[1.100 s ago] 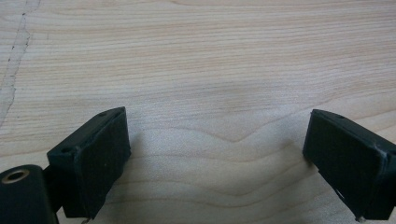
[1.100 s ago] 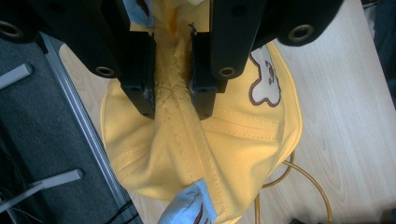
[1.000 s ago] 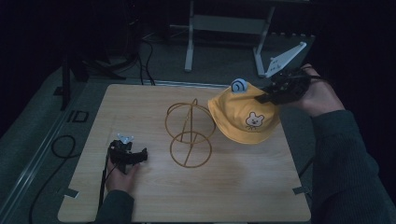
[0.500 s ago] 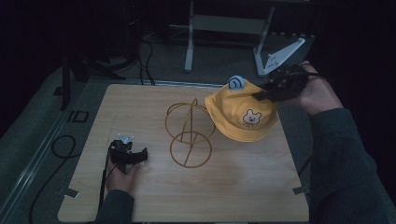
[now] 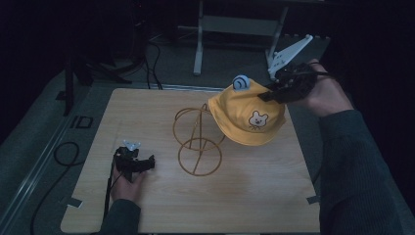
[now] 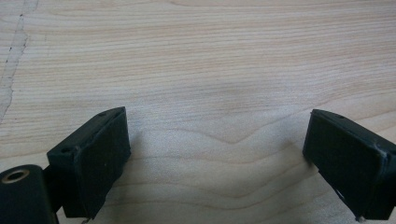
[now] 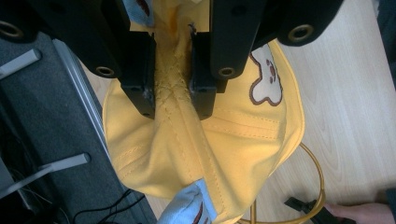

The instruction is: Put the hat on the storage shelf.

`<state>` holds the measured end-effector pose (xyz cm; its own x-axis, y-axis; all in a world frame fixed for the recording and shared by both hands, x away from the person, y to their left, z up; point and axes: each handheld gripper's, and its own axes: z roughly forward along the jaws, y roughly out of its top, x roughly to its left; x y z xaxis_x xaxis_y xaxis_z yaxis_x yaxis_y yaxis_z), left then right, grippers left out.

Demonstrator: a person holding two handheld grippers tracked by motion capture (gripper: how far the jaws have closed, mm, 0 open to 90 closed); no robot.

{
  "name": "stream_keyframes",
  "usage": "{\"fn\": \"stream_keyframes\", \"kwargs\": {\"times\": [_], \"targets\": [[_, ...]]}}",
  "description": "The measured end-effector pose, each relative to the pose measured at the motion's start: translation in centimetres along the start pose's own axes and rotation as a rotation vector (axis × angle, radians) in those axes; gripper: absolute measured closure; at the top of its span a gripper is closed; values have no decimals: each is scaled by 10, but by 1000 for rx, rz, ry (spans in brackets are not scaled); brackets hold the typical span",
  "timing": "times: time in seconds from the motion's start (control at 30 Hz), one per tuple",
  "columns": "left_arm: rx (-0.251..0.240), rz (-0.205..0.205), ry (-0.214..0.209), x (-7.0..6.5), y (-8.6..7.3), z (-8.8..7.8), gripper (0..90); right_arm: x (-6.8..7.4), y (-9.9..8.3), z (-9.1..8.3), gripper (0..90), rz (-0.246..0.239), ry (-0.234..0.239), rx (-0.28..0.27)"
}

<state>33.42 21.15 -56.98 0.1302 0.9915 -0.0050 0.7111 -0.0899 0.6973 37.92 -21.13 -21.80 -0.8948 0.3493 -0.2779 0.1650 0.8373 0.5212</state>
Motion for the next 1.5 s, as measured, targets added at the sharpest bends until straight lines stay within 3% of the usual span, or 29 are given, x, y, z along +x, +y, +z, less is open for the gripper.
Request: {"fn": "stream_keyframes", "kwargs": {"times": [0.93,1.2,1.5], "targets": [[0,1,0,0,0,0,72,9,49,19,743,-58,-23,-14],[1,0,-1,0,0,0,72,15,69,27,743,-92,-22,1],[0,0,0,0,0,0,72,26,99,42,743,-148,-21,54]]}}
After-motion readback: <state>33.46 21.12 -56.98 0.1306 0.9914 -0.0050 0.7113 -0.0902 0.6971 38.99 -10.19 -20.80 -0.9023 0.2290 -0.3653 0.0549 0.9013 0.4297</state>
